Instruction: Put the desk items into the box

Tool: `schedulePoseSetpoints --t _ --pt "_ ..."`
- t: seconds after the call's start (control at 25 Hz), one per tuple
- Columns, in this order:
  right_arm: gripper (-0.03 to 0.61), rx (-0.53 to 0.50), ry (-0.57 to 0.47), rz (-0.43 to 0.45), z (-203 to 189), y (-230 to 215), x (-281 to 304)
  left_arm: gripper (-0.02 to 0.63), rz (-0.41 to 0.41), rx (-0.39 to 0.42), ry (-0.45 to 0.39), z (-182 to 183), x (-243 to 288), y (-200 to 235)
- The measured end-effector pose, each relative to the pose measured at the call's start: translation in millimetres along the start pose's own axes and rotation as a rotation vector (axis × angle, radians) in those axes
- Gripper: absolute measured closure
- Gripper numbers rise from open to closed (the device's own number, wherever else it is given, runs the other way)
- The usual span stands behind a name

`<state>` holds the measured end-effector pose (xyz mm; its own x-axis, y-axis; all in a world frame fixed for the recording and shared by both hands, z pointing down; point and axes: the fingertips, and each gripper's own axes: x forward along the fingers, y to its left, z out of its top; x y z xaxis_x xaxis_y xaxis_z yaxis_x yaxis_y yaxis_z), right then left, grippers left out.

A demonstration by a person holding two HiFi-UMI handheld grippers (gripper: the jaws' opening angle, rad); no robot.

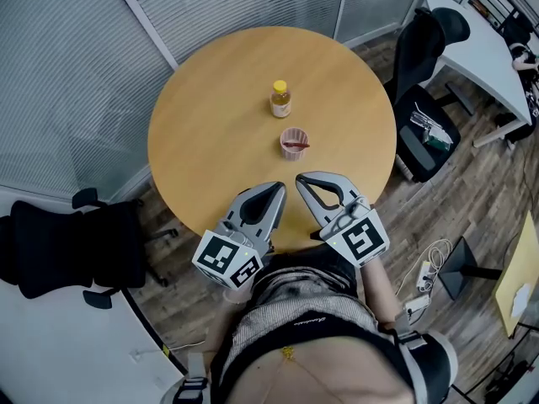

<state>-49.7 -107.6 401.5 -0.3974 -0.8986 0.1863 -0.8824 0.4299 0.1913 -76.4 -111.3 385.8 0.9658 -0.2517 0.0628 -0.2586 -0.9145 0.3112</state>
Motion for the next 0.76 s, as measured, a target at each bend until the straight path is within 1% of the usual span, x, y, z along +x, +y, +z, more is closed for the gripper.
schedulePoseSetpoints --t 0.32,0.52,0.76 --pt "0.557 -0.006 0.014 -0.013 -1 -3 -4 0.612 -0.005 -0.005 0.002 0 -2 -1" --pt "0.557 0.002 0.013 -0.033 0 -6 -8 0.612 -0.001 0.020 0.014 1 -3 -3" --pt "0.557 0.004 0.000 -0.055 1 -8 -15 0.612 -0.018 0.025 0.003 4 -5 -10"
